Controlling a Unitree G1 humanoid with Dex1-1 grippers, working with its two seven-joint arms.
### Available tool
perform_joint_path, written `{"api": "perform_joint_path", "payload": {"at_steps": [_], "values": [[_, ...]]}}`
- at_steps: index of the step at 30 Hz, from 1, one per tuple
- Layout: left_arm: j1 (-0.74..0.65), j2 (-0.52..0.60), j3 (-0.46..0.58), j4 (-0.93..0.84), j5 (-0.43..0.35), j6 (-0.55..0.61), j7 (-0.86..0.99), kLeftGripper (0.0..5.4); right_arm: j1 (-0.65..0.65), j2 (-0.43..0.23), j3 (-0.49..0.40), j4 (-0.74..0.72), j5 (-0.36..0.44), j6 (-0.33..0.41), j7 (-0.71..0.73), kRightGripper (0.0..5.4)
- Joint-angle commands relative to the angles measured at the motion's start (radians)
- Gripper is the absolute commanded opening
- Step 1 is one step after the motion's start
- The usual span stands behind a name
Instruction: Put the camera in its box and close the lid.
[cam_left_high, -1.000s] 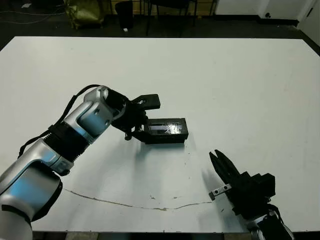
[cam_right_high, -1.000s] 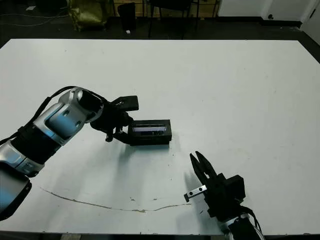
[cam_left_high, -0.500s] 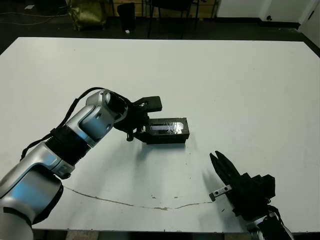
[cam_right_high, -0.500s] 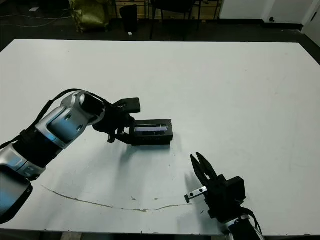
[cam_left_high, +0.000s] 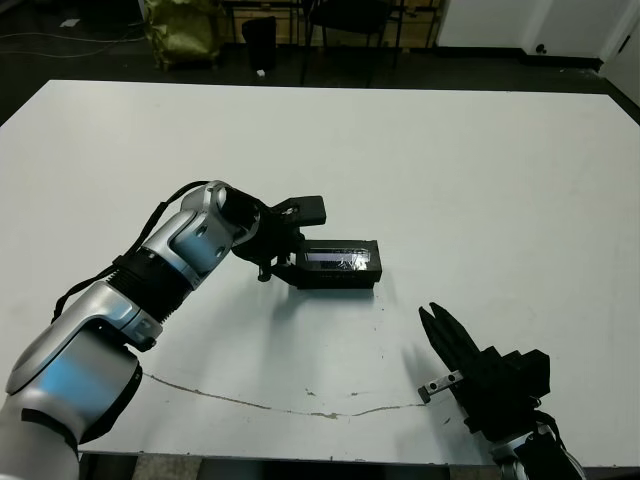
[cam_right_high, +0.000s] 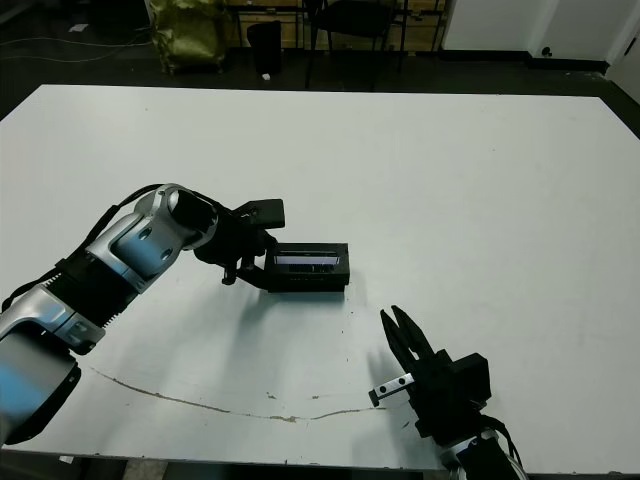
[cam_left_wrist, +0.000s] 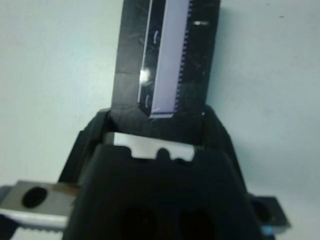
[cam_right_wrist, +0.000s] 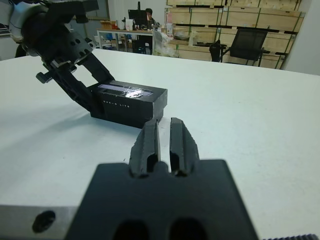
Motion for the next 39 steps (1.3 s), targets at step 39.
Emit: {"api": "perform_joint_path", "payload": {"at_steps": [39], "values": [[0.102,0.078,0.032,-0.274,-0.003,0.229,-0.025,2.22,0.057,-0.007,0.009,0.011,-0.018,0.012,-0.009,0.00]]}}
